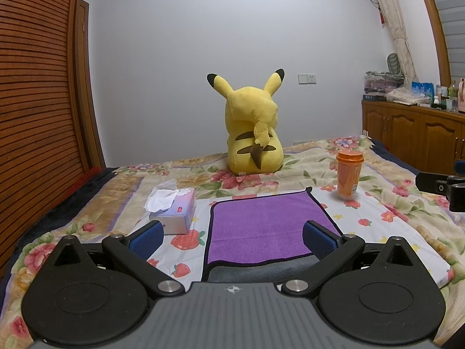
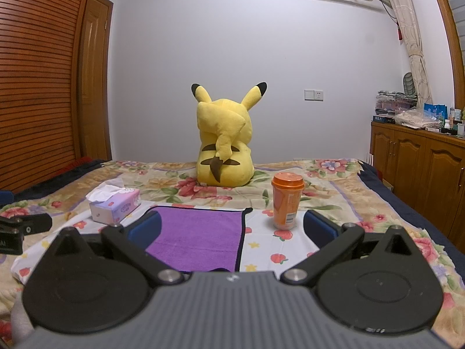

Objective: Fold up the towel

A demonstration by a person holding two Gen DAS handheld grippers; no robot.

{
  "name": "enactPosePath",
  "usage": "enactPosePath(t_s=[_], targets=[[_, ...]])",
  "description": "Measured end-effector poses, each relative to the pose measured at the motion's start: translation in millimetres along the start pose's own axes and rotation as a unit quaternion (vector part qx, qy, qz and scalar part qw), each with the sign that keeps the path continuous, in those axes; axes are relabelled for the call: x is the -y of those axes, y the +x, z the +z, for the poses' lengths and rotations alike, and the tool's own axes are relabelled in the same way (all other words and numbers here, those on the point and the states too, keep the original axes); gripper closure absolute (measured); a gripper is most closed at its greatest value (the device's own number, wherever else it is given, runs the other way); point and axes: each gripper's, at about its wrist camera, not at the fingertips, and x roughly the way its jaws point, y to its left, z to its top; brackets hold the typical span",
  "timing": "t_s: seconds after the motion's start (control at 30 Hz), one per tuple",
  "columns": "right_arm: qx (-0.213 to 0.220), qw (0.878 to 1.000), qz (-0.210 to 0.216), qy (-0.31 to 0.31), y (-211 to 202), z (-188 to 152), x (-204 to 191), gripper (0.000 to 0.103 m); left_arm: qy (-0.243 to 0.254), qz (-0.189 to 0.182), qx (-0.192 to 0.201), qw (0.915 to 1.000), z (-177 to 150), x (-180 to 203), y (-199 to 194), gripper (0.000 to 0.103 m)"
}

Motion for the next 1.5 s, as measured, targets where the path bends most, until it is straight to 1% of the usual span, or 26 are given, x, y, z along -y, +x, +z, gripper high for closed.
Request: enactPosePath(t_s=[1.23,1.37,1.4,1.5], targets=[[-0.001,1.000,0.000,0.000,0,0,0,0.000,0.001,0.001,-0.002,1.0000,1,0,-3,0.000],[-0.002,1.000,0.000,0.000,-1,0,0,0.000,0.001,-0.001,-0.007,1.0000,-1,-3,-3,0.000],[-0.003,1.000,0.001,-0.001,-2,0,1,0.000,0.002,-0.002,-0.009,1.0000,-9,-8,4,0.000],[-0.008,1.000,-0.001,-0.002,-1,-3,2,0.000,0.007,-0.003,-0.018,0.9998,-12,-9,5,0.000]])
